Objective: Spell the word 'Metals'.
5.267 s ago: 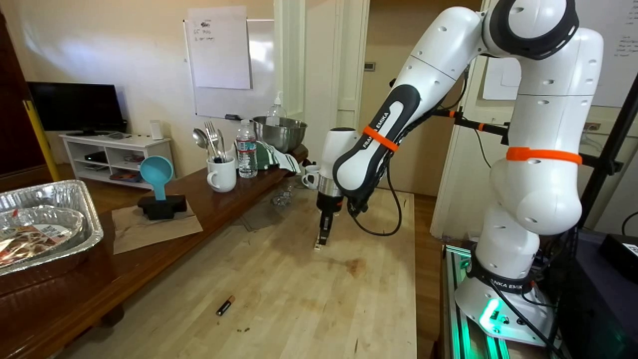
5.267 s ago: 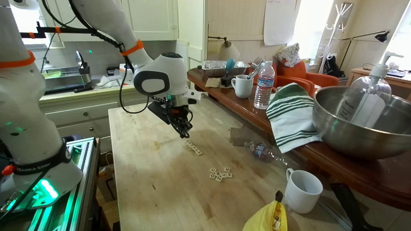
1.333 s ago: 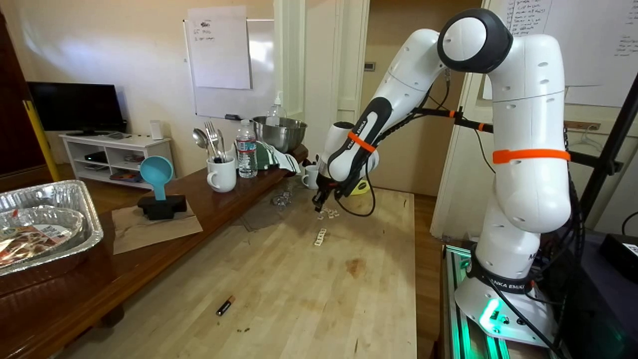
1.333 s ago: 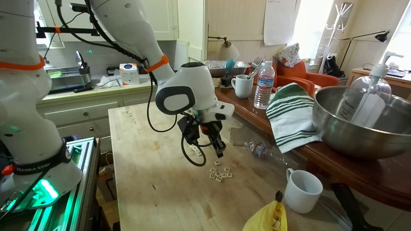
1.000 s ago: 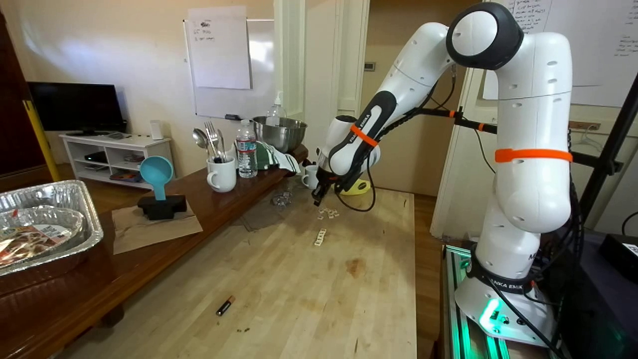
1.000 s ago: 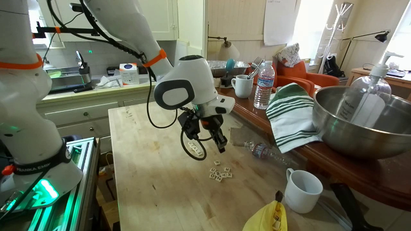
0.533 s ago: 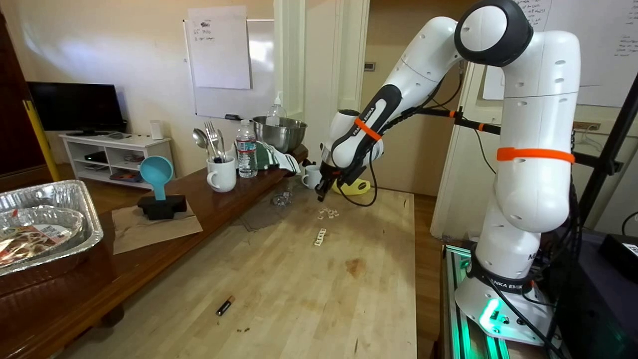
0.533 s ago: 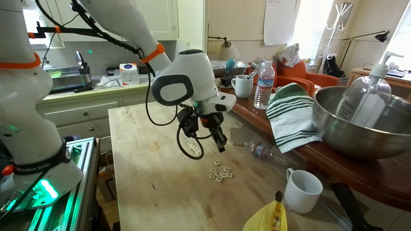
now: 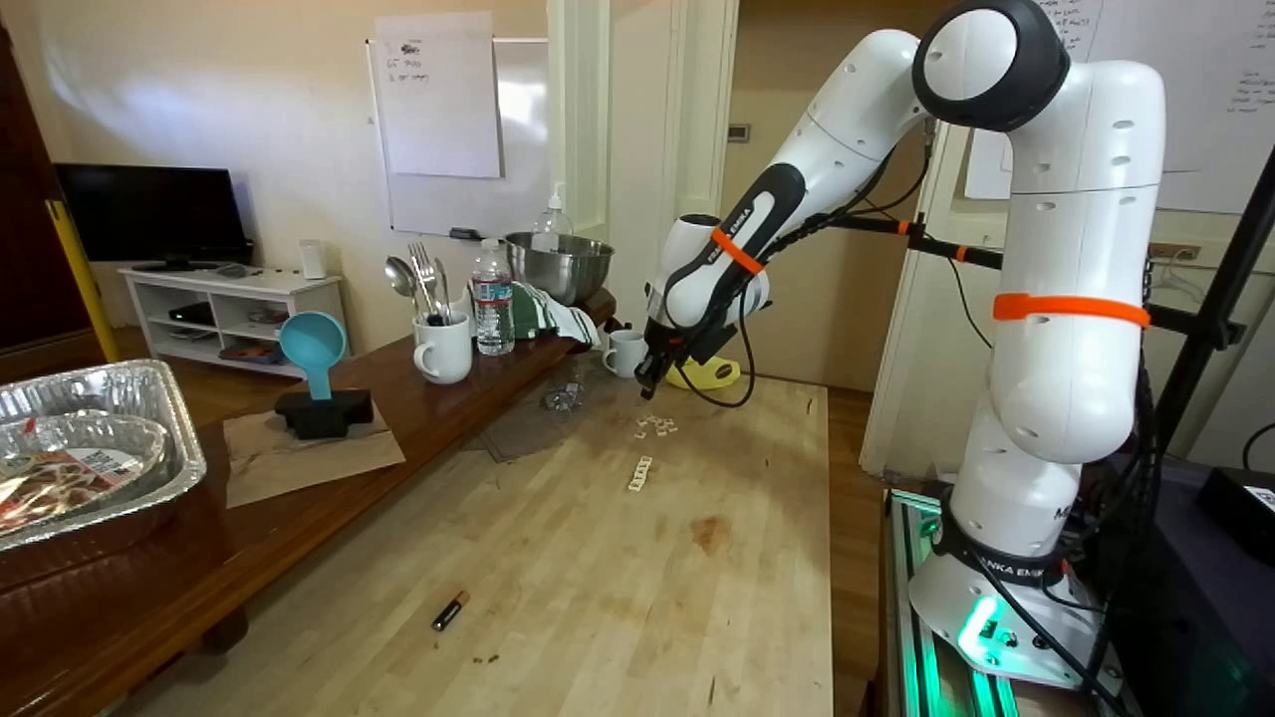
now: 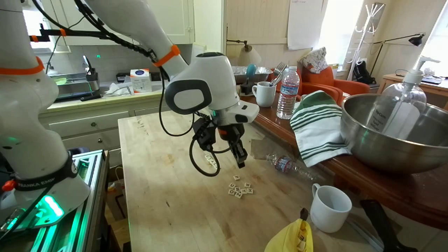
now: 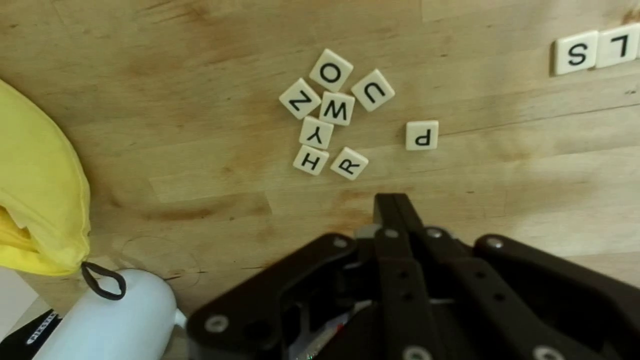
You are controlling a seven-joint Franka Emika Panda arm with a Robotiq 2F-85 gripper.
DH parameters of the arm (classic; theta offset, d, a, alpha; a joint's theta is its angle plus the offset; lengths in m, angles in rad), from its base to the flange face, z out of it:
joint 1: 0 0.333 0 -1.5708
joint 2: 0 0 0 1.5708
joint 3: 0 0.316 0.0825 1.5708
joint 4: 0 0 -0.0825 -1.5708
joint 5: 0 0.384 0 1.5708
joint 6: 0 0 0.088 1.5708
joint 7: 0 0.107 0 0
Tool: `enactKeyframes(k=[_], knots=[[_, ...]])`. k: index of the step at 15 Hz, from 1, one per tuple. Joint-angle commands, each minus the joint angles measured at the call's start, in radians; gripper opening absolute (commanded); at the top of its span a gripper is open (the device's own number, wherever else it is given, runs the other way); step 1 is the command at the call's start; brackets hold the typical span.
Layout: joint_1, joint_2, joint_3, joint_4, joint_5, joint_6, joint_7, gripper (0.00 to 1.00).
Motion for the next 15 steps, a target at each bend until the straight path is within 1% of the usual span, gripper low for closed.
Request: enactKeyframes(k=[1, 9, 11, 15], knots=[[-0.009, -0.001, 0.009, 0.0, -0.008, -0.002, 0.008, 0.01], [-0.009, -0.001, 0.01, 0.0, -0.008, -0.003, 0.008, 0.01], [-0.003, 0.021, -0.005, 0.02, -0.033, 0.002, 0.042, 0.0], [-0.001, 0.049, -0.022, 0.04, -0.065, 0.0, 0.065, 0.0]])
